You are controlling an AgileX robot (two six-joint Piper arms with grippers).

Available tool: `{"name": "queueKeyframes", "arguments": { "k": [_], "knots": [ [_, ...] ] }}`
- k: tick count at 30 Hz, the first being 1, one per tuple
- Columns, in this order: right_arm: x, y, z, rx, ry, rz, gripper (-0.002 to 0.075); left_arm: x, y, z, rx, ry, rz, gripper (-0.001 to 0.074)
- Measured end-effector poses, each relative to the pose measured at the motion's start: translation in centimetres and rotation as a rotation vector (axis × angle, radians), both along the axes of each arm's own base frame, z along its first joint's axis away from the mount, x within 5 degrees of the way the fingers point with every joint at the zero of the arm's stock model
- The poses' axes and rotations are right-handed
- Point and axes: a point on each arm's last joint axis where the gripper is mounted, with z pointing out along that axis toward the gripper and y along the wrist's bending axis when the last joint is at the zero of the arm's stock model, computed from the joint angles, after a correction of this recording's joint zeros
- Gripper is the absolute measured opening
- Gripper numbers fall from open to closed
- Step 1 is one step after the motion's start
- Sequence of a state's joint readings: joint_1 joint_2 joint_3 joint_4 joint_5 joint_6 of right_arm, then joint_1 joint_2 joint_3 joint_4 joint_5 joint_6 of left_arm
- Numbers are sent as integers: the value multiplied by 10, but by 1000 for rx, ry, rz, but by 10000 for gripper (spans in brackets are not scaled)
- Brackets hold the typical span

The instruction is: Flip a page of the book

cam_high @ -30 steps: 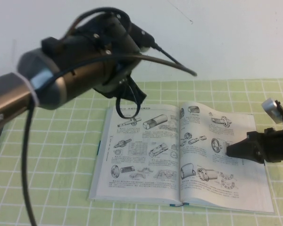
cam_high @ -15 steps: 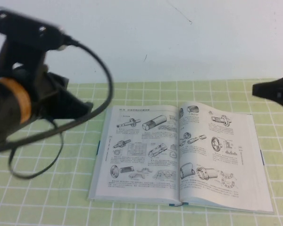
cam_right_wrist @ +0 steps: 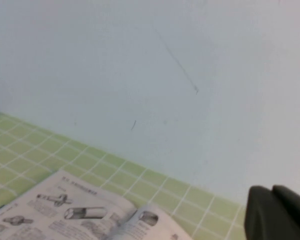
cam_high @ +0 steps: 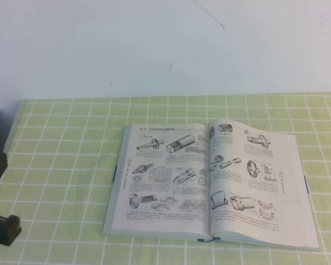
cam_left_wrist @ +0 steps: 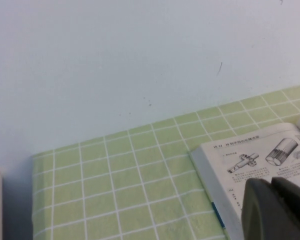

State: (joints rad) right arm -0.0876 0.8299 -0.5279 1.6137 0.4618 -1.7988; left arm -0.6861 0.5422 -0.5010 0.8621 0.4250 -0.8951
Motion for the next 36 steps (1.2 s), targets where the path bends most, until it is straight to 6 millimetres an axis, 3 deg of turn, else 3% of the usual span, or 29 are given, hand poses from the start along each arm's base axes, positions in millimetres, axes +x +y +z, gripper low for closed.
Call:
{"name": "queueKeyframes", "arguments": {
  "k": [5, 9, 36],
  "knots": [
    [-35, -1, 0, -45, -142, -50, -2, -5, 8, -2, -8, -3, 31, -4],
    [-46, -3, -3, -57, -170, -84, -2, -5, 8, -3, -7, 3, 37, -4],
    [-45, -9, -5, -109, -177, -151, -2, -5, 8, -3, -4, 2, 39, -4]
  ]
}}
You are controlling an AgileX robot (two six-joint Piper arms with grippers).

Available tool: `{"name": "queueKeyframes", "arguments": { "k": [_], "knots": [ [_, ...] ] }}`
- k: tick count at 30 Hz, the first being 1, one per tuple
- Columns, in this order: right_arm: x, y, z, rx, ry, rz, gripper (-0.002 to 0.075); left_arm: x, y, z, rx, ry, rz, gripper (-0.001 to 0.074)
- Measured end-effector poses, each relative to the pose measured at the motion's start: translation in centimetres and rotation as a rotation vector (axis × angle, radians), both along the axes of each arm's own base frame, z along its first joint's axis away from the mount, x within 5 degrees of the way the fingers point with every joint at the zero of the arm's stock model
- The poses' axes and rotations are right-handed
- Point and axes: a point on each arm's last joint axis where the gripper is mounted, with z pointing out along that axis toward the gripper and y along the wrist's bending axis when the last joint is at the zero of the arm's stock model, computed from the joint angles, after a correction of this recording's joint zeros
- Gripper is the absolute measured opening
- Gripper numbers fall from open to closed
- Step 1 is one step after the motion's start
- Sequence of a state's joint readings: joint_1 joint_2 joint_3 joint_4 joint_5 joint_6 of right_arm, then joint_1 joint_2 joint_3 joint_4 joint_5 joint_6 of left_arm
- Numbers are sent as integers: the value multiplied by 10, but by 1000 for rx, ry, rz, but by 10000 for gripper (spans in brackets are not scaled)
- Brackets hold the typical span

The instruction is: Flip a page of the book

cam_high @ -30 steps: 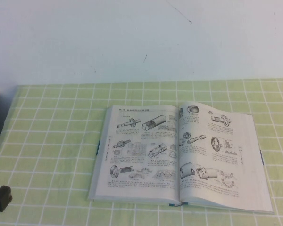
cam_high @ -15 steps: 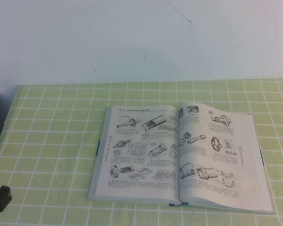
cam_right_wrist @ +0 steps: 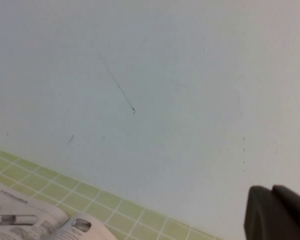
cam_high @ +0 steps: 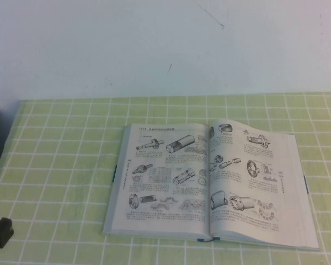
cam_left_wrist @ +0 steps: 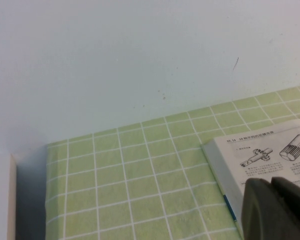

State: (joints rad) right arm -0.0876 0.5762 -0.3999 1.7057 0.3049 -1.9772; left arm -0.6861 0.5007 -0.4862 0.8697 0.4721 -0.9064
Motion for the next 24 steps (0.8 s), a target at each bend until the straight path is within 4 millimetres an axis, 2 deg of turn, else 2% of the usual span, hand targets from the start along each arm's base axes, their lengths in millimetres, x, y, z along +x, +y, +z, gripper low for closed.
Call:
{"name": "queueKeyframes", "arguments": {
  "k": [5, 10, 19, 24],
  "knots": [
    [-5, -1, 2, -43, -35, -13, -2, 0, 0, 0, 2, 0, 1, -4],
    [-21, -5, -5, -74, -78, -75, -2, 0, 0, 0, 2, 0, 1, -4],
    [-42, -23, -64, -124, -1, -296, -2, 0, 0, 0, 4, 0, 0, -4],
    [-54, -27, -94, -92, 17, -349, -2, 0, 0, 0, 6, -1, 0, -4]
  ]
}}
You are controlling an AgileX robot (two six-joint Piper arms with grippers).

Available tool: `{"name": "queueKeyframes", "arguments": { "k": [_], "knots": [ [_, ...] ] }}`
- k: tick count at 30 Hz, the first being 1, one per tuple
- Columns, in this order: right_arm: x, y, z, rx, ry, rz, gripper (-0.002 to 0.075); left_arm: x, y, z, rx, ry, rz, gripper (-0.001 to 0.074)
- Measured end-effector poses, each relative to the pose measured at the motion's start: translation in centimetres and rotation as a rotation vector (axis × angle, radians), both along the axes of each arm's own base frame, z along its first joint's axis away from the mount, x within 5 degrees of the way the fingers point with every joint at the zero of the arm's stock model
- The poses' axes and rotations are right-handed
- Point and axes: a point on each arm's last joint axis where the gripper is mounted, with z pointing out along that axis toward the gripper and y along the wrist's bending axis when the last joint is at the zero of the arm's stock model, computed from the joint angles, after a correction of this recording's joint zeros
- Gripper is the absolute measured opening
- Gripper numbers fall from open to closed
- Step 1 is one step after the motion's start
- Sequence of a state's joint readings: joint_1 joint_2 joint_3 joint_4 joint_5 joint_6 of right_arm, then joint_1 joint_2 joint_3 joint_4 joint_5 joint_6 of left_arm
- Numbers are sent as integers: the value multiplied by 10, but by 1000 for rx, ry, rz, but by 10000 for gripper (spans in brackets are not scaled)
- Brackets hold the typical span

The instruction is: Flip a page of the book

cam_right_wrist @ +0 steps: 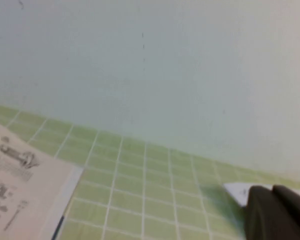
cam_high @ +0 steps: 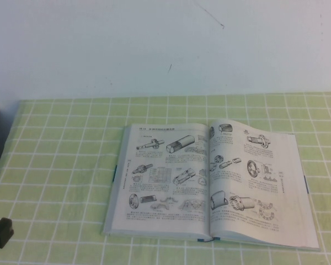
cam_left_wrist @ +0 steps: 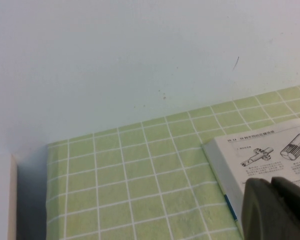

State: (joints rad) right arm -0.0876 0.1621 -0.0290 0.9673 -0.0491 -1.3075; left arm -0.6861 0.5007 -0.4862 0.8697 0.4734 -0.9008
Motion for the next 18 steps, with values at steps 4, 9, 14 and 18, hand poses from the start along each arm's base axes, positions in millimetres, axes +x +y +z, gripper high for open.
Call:
{"name": "queueKeyframes", "arguments": {
  "k": [4, 9, 14, 18],
  "knots": [
    [-5, 4, -24, 80, 107, 32, -2, 0, 0, 0, 0, 0, 0, -4],
    [-14, 4, -46, 160, 309, -2, -2, 0, 0, 0, 1, 1, 2, -4],
    [-18, 0, -44, 125, 274, -45, -2, 0, 0, 0, 1, 1, 2, -4],
    [-18, -1, -44, 127, 269, -51, -2, 0, 0, 0, 3, 1, 1, -4]
  ]
}}
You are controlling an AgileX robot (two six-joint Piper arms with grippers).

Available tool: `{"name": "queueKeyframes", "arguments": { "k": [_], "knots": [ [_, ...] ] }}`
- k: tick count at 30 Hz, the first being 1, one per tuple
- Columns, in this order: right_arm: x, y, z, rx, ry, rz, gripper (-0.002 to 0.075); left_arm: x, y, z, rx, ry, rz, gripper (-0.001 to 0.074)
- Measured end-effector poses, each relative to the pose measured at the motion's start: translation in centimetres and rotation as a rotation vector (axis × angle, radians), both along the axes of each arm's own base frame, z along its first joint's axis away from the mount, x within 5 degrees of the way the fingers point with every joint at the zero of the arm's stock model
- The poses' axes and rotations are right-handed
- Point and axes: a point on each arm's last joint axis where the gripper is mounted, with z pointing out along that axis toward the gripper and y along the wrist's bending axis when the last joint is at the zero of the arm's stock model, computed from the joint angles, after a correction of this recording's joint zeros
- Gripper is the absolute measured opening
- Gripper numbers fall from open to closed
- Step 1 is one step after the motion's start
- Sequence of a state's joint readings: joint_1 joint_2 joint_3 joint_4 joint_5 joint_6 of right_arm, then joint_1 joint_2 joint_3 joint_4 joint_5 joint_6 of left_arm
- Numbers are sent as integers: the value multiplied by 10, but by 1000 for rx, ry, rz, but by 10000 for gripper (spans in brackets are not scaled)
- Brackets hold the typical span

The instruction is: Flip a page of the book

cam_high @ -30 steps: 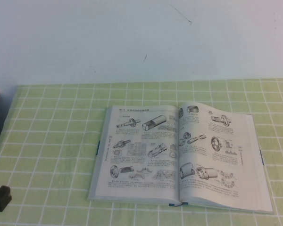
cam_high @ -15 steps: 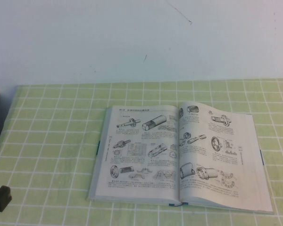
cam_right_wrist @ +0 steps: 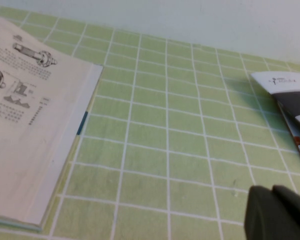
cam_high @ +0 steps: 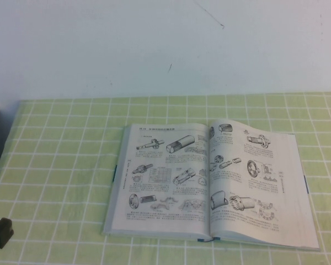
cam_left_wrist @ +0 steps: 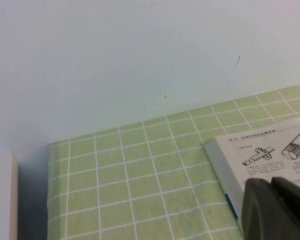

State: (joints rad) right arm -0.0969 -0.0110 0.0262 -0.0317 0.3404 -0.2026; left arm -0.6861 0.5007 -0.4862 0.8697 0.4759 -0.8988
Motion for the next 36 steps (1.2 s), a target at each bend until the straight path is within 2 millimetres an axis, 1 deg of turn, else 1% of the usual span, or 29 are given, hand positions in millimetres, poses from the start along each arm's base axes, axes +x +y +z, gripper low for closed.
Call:
{"name": "queueKeyframes", "arguments": {
  "k": [30, 36],
  "knots": [
    [0, 0, 0, 1, 5, -2, -2, 0, 0, 0, 5, -2, -1, -4],
    [0, 0, 0, -1, 7, -3, -2, -10, 2, -2, -84, 51, -35, -4]
  ]
}}
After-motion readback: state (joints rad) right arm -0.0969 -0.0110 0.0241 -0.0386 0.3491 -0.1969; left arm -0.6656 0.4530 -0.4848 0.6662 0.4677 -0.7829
